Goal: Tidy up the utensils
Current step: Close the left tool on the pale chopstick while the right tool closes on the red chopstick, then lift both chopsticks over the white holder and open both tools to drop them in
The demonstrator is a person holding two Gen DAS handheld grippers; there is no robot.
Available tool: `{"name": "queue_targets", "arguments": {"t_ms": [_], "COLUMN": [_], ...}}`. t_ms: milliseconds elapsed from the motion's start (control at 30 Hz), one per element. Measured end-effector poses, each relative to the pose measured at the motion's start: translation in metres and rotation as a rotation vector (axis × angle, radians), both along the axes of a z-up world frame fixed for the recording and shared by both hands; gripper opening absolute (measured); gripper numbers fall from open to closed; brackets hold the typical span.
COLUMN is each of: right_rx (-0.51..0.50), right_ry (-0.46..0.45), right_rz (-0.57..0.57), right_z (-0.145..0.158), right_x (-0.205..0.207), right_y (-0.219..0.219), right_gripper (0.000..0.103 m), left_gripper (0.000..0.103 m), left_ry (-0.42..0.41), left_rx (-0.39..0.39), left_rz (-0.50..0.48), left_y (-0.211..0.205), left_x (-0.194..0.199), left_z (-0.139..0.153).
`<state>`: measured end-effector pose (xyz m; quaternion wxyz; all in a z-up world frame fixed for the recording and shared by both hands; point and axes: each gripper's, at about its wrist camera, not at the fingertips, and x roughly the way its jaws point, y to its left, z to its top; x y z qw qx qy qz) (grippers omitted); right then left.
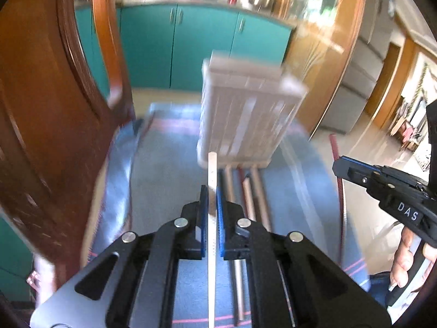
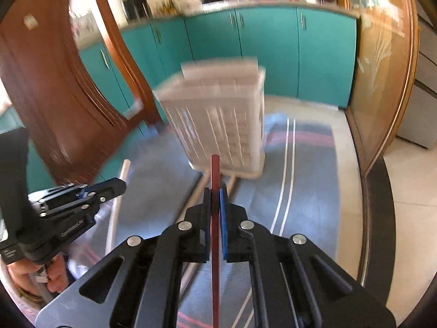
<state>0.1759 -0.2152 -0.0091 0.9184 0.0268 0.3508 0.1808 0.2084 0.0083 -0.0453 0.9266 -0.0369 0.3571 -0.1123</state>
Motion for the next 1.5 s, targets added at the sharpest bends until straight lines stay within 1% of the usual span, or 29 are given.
{"name": "queue_targets", "arguments": {"t_ms": [133,167,267,300,367,400,467,533,600,667,700,767,800,833,867,933,1067,1200,1267,1300,1333,1367,1433,1500], "right_rx": [0.078,0.095,0.165,0.182,0.214,0.234,0.256,0.282,0.278,0.248,0.233,0.222,0.207,0.197,0.186,0.193,0.197,0.194,0.195,0.204,0.217,0.222,0.205,0.168], "right_ry": [-0.099,-0.113,-0.194,-0.225,-0.301,-0.338,-0.376,-0.425,-0.449,-0.428,-0.404,-0.389,-0.375,-0.365,-0.345,-0.316,-0.314,-0.326,-0.338,-0.350,-0.370,-0.389,-0.419,-0.414], "right_rz": [0.009,0.010,-0.002,-0.014,-0.040,-0.063,-0.109,-0.157,-0.202,-0.231,-0.232,-0.241,-0.243,-0.248,-0.259,-0.261,-0.273,-0.285,-0.302,-0.308,-0.322,-0.337,-0.380,-0.433], "right_z": [0.050,0.060,0.099,0.114,0.142,0.156,0.173,0.182,0.181,0.170,0.156,0.135,0.118,0.110,0.095,0.075,0.059,0.055,0.057,0.058,0.059,0.058,0.052,0.041], "right_x": [-0.017,-0.015,-0.011,-0.006,0.001,0.008,0.023,0.036,0.045,0.060,0.068,0.075,0.078,0.081,0.083,0.085,0.085,0.075,0.068,0.062,0.052,0.044,0.026,0.015], "right_y": [-0.007,-0.011,-0.017,-0.020,-0.025,-0.027,-0.031,-0.036,-0.040,-0.040,-0.039,-0.039,-0.040,-0.039,-0.040,-0.044,-0.051,-0.057,-0.062,-0.066,-0.073,-0.079,-0.092,-0.102], "right_gripper": [0.007,0.007,0.007,0.007,0.007,0.007,0.007,0.007,0.007,0.007,0.007,0.007,0.007,0.007,0.007,0.007,0.007,0.008,0.023,0.039,0.050,0.052,0.056,0.056], "left_gripper": [0.007,0.007,0.007,0.007,0.007,0.007,0.007,0.007,0.007,0.007,0.007,0.007,0.007,0.007,0.007,0.007,0.007,0.007,0.020,0.028,0.031,0.033,0.042,0.048], "left_ry": [-0.115,-0.137,-0.235,-0.271,-0.328,-0.372,-0.412,-0.431,-0.445,-0.444,-0.434,-0.409,-0.392,-0.374,-0.353,-0.314,-0.269,-0.259,-0.265,-0.273,-0.284,-0.294,-0.336,-0.380], "left_rx": [-0.036,-0.042,-0.058,-0.068,-0.096,-0.112,-0.130,-0.163,-0.172,-0.144,-0.133,-0.119,-0.112,-0.105,-0.097,-0.093,-0.095,-0.094,-0.094,-0.098,-0.099,-0.098,-0.091,-0.087], "left_rz": [-0.014,-0.017,-0.028,-0.023,-0.013,0.014,0.070,0.082,0.109,0.125,0.125,0.130,0.138,0.145,0.153,0.161,0.179,0.187,0.195,0.192,0.191,0.190,0.189,0.199], "left_y": [0.004,0.005,0.005,0.006,0.007,0.010,0.012,0.013,0.013,0.005,0.004,0.001,-0.002,-0.004,-0.004,-0.003,-0.003,-0.002,-0.001,0.001,0.002,0.004,0.010,0.019], "left_x": [-0.016,-0.017,-0.015,-0.012,-0.003,0.004,0.019,0.034,0.050,0.069,0.071,0.081,0.089,0.094,0.099,0.108,0.118,0.118,0.113,0.106,0.101,0.095,0.072,0.051], "left_z": [0.055,0.067,0.114,0.135,0.163,0.180,0.203,0.214,0.215,0.205,0.200,0.183,0.168,0.155,0.143,0.122,0.094,0.079,0.077,0.075,0.075,0.075,0.073,0.069]}}
